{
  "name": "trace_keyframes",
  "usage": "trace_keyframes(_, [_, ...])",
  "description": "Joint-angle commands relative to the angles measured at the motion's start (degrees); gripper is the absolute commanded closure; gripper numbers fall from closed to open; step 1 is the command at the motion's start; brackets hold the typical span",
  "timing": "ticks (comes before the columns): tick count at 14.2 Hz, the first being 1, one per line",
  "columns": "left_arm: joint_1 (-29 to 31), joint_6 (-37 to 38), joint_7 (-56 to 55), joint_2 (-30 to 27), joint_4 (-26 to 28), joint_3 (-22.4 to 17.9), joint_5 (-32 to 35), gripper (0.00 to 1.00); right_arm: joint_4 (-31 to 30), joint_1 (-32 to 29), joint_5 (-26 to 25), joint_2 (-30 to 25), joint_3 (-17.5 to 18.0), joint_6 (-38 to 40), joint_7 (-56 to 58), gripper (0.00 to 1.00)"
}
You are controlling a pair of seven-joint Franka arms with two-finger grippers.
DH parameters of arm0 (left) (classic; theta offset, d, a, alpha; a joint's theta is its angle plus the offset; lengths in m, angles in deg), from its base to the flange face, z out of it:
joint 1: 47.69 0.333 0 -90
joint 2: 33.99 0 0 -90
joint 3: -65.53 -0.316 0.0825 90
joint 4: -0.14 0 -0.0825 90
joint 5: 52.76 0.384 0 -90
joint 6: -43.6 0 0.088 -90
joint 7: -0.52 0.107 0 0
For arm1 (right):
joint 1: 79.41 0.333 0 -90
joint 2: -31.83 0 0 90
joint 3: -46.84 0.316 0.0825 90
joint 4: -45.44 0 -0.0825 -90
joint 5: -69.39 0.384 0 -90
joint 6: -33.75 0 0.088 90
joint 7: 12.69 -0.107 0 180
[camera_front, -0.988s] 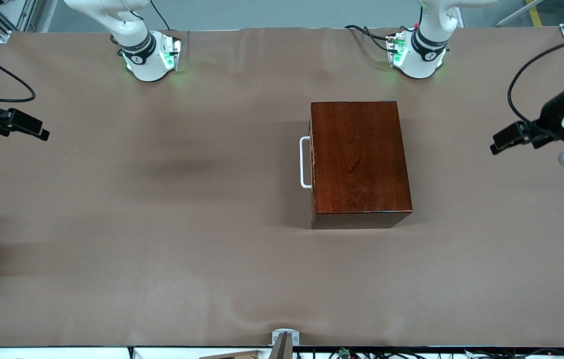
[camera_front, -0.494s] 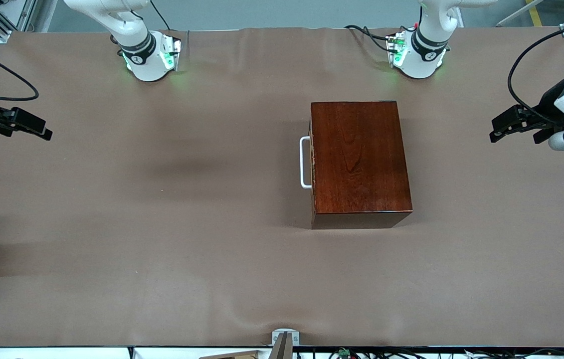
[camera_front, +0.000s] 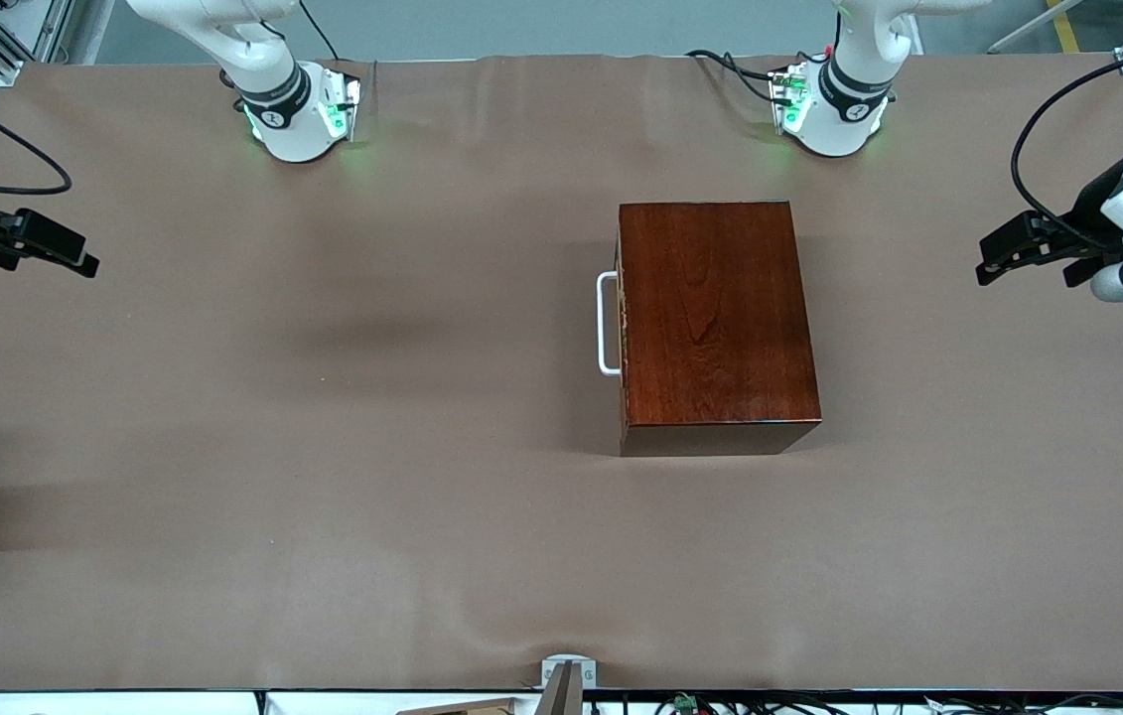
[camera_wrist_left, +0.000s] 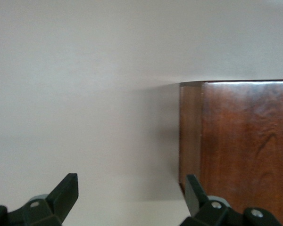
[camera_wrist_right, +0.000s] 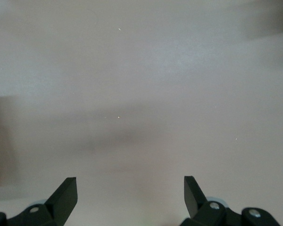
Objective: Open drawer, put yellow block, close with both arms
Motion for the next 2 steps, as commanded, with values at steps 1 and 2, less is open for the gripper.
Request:
trace_keyframes(1, [-0.64,-0.75,0.32,-0.58,0.72,-0.05,2.44,0.00,0.67,1.34,-0.56,-0.52,-0.01,0.90,-1.14,0.00])
trace_keyframes(2, [-0.46,-0.75,0.32,-0.58,0.72,0.30,2.44,0.00,0.67,2.12,-0.65,-0.52,-0.01,0.90,-1.14,0.00])
